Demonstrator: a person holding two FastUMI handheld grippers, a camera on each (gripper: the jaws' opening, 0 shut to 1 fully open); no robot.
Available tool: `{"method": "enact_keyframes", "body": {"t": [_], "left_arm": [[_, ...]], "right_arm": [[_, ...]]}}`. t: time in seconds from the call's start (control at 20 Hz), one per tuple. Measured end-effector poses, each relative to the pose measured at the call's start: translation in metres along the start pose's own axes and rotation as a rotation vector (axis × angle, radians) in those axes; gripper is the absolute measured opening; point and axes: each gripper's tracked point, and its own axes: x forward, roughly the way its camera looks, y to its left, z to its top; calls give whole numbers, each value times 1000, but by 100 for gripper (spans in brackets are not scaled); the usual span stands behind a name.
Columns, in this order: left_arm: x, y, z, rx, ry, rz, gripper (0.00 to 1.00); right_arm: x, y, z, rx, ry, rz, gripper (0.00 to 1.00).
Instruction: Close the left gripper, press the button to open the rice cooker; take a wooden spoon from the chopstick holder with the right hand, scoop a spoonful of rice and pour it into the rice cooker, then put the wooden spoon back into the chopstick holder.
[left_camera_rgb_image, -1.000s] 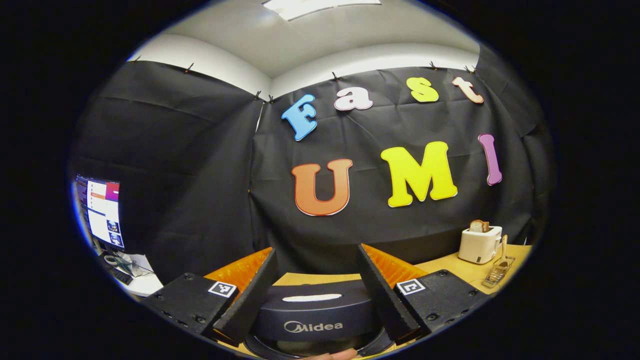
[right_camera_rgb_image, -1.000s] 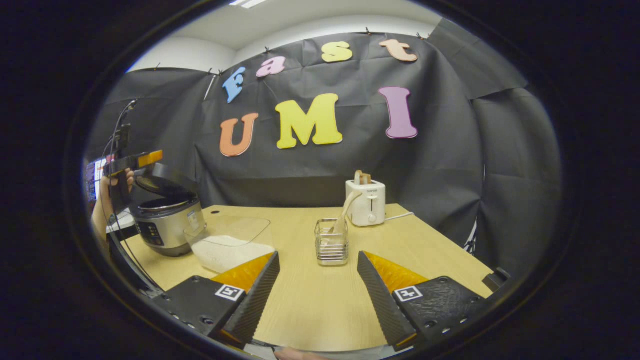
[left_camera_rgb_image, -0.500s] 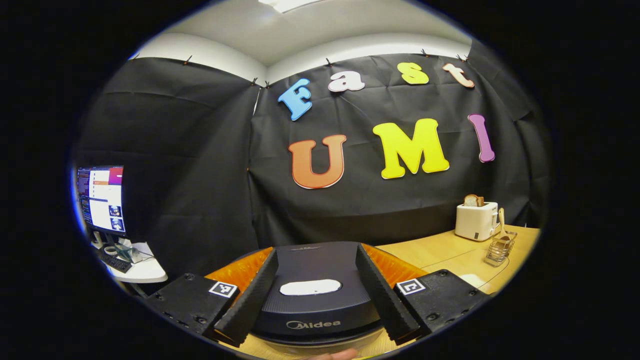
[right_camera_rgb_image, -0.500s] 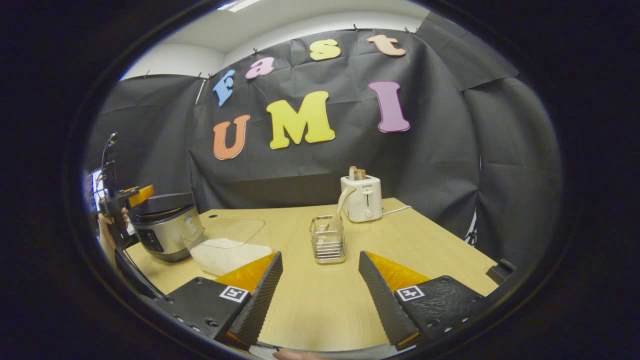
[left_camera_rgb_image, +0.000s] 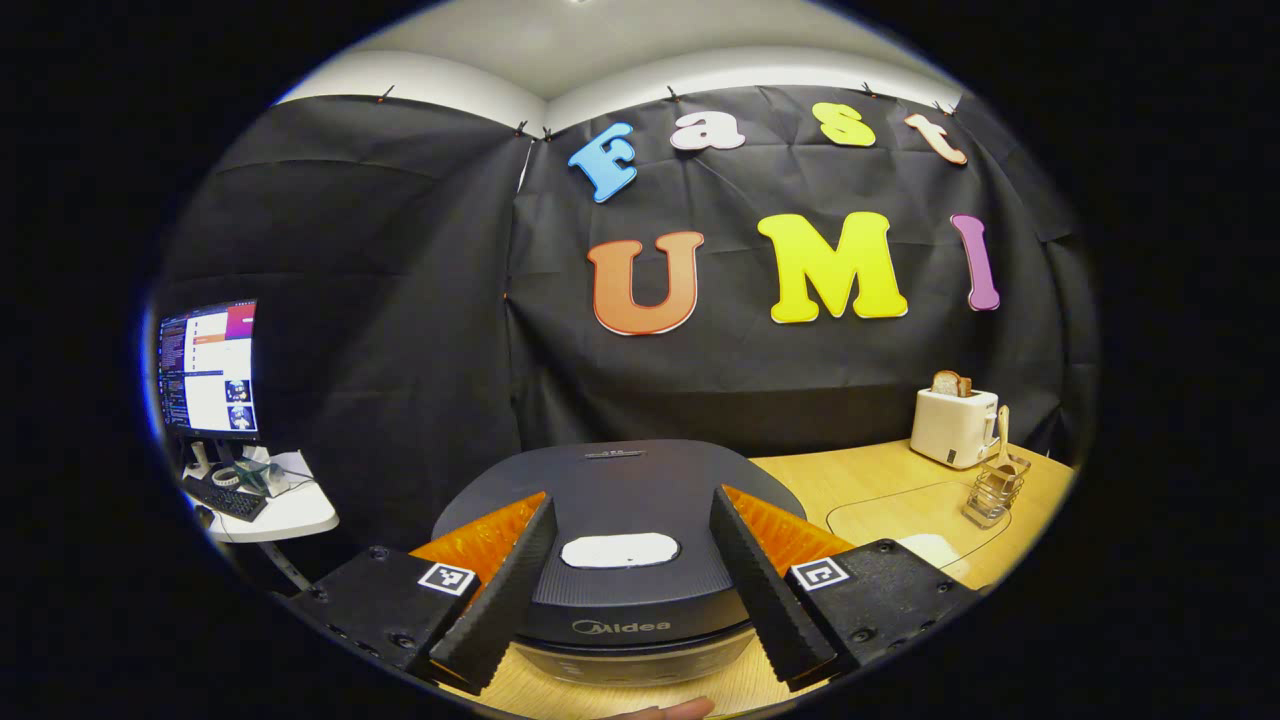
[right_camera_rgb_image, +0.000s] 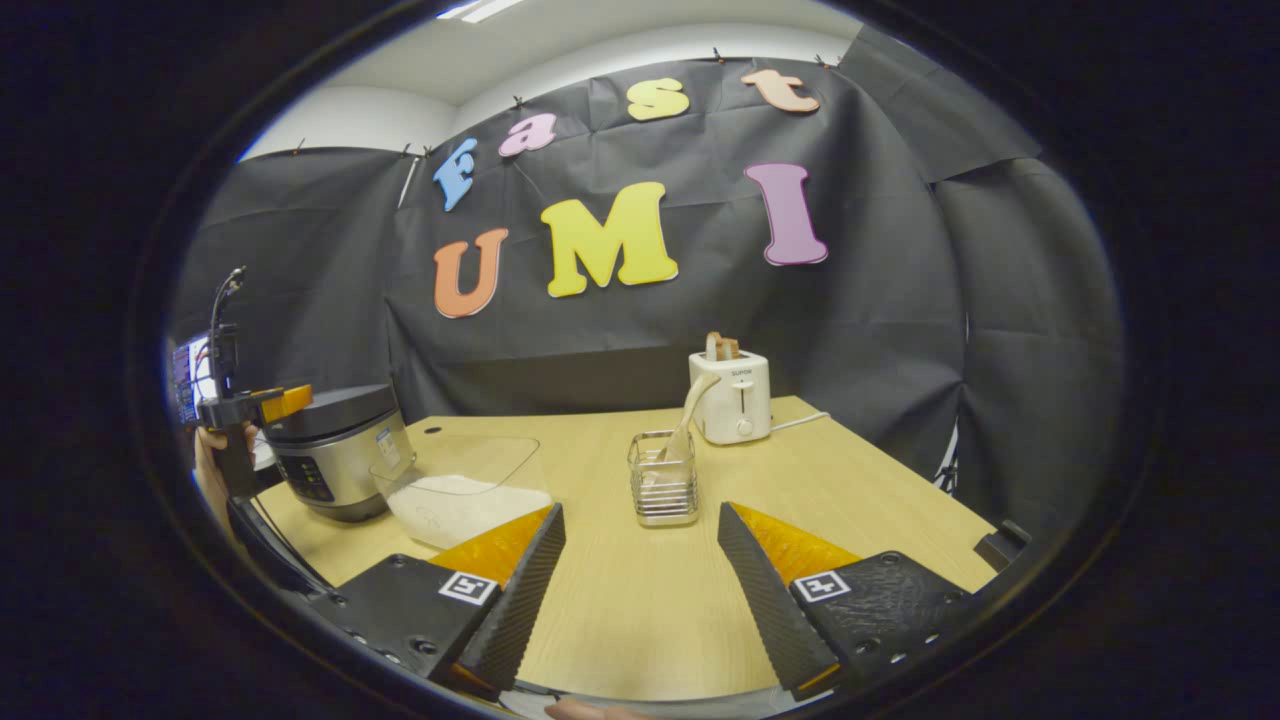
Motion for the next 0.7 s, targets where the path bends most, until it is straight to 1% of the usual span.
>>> {"method": "enact_keyframes", "body": {"t": [0.05,0.1,0.25,0.45,0.5,0.55,0.6,0.65,0.7], "left_arm": [[-2,-1,0,2,19,3,98],[-5,-2,-1,8,38,5,98],[-15,-1,-3,12,78,6,96],[-25,-2,-4,7,96,13,94],[-27,-2,-4,6,97,20,99],[-28,-2,-4,9,95,27,93],[-28,-2,-5,9,94,34,93],[-28,-2,-6,6,93,41,92],[-28,-3,-9,3,105,44,92]], "right_arm": [[0,-1,-1,2,2,-1,89],[0,-2,-2,4,4,0,92],[0,-5,-3,12,7,-6,92],[1,-4,-9,22,26,0,92],[1,-4,-9,22,29,1,92],[1,-5,-9,21,30,2,89],[1,-4,-11,21,31,3,92],[0,-5,-11,22,33,3,89],[1,-4,-12,25,36,4,89]]}}
